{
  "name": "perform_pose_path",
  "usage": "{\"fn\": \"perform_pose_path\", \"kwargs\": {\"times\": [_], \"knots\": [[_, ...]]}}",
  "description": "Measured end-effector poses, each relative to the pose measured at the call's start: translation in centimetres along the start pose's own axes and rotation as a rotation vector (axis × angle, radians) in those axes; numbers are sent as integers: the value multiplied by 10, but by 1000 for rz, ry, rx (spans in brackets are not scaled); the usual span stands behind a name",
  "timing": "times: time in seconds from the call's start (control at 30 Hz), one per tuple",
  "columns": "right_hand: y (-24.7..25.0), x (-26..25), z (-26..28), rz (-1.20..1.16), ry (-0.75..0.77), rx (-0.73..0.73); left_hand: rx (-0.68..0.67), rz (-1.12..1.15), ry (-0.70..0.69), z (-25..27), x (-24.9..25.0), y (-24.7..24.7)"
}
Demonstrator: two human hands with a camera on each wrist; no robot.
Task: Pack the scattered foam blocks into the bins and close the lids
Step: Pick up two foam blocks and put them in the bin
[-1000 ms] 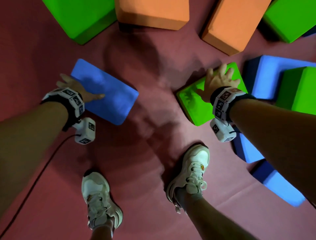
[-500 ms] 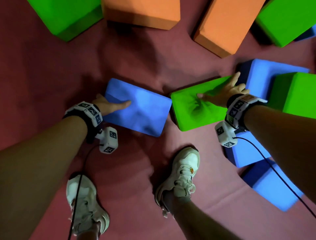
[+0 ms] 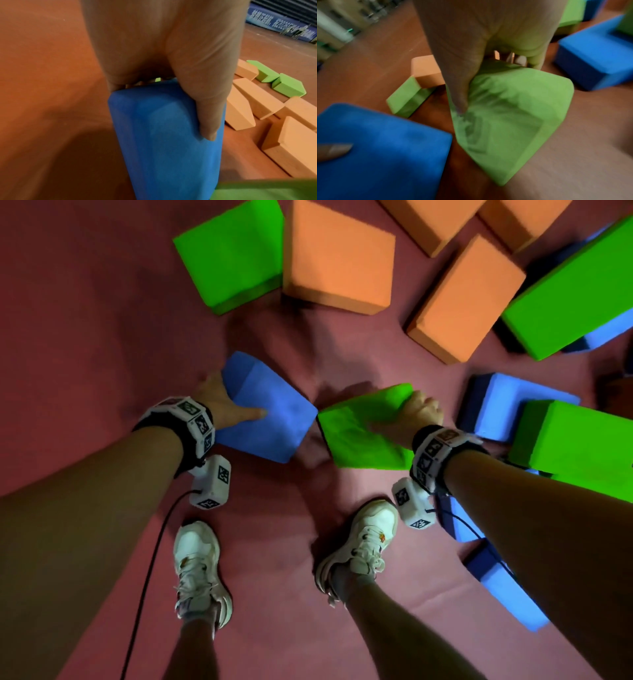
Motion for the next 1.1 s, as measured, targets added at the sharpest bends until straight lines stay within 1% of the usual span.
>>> {"fn": "perform_pose_path", "kwargs": {"times": [0.07,0.13,0.23,0.3,0.37,0.47,0.57,0.63,0.7,0.73,0.83,0.87,0.93,1.0,1.1], "knots": [[3,-41,34,65,166,10,16,-79,-56,20,0,20],[5,-89,77,136,354,46,57,-124,-83,48,-17,50],[7,-151,144,360,593,110,95,-141,-112,96,-47,85],[2,-189,198,499,726,112,104,-161,-107,138,-72,109],[-1,-216,244,613,815,149,121,-172,-96,173,-98,130],[-19,-250,328,725,950,206,189,-153,-81,242,-150,155],[-45,-275,408,815,1079,276,219,-146,7,306,-206,165],[-75,-287,462,864,1167,298,248,-131,23,346,-248,167],[-122,-300,524,917,1255,329,285,-105,56,392,-307,160],[-140,-303,546,930,1270,332,300,-97,78,407,-330,155],[-224,-312,617,982,1298,311,338,-19,159,466,-421,124],[-249,-313,638,1009,1293,298,335,11,173,484,-449,112],[-309,-313,696,1057,1327,247,318,110,237,536,-516,81],[-376,-312,763,1119,1390,208,336,199,327,599,-591,49],[-458,-312,850,1275,1502,247,334,210,396,682,-670,13]]}}
Point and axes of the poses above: each hand's wrist, its own z-axis away from the middle knuckle, its own y-axis out of the back of the hand, x = y × z, the point moved 8 cm from there along -z, towards the middle knuckle, and after that the axes turned 7 degrees about -y, right-handed, at the moved point
